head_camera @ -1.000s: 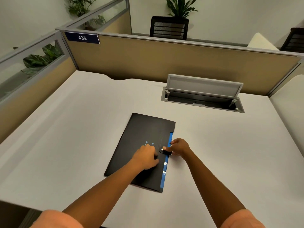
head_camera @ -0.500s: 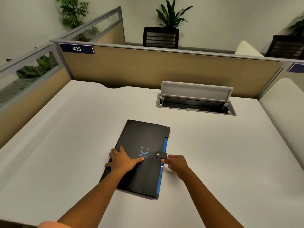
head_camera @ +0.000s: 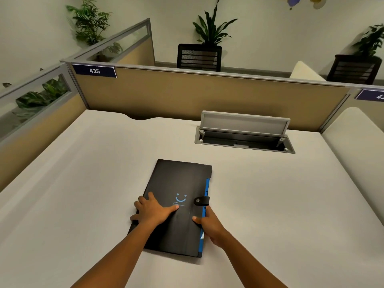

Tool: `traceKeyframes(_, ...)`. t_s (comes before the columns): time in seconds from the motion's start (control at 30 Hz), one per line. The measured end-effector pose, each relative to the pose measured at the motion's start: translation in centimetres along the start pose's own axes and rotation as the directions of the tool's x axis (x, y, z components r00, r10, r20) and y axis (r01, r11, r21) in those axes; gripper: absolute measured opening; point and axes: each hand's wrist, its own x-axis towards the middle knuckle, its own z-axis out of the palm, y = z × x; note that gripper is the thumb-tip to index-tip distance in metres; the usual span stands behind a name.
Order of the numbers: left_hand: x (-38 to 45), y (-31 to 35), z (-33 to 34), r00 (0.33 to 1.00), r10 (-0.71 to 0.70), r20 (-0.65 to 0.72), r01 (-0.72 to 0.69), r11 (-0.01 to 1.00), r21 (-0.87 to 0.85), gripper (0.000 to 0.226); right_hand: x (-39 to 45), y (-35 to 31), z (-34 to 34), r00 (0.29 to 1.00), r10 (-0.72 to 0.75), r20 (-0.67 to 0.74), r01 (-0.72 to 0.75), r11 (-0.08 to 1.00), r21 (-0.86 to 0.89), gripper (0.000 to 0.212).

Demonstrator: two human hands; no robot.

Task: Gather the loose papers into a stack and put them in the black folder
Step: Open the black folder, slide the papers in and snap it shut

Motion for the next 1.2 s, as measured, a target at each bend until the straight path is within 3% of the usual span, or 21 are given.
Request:
traceKeyframes(0.2, 1.9, -0.1, -0.9, 0.998, -0.019, -0.057, 0.015, 0.997, -0.07, 0.123, 1.9, -1.6, -0.7, 0.986, -0.165, 0.022, 0.163, 0.984, 0.07, 0.037)
traceKeyframes(0.4, 5.2, -0.4, -3.0, 0.992, -0.108, -0.064, 0.084, 0.95, -0.302, 0.123, 5.3, -4.8, -0.3, 0.977, -0.205, 0.055, 0.195, 0.97, 0.147, 0.031)
traceKeyframes(0.6, 9.1, -0.8, -5.5, 0.993, -0.085, -0.084, 0.03, 0.855, -0.517, 0.123, 9.4, -9.0, 1.1, 0.961, -0.275, 0.01, 0.274, 0.96, 0.051, 0.035)
traceKeyframes(0.8, 14.3, 1.6, -6.4, 0.979, -0.084, -0.186, -0.01, 0.889, -0.457, 0.122, 15.1, -12.1, 2.6, 0.941, -0.277, -0.193, 0.244, 0.954, -0.177, 0.051)
traceKeyframes(0.97, 18.8, 3.1, -6.1, 0.97, -0.074, -0.232, -0.028, 0.912, -0.409, 0.127, 18.8, -13.2, 2.7, 0.964, -0.203, -0.17, 0.134, 0.929, -0.344, 0.086)
traceKeyframes(1.2, 22.7, 5.1, -6.7, 0.956, 0.022, -0.292, -0.134, 0.92, -0.369, 0.115, 21.9, -14.3, 2.8, 0.913, -0.312, -0.264, 0.188, 0.894, -0.407, 0.089)
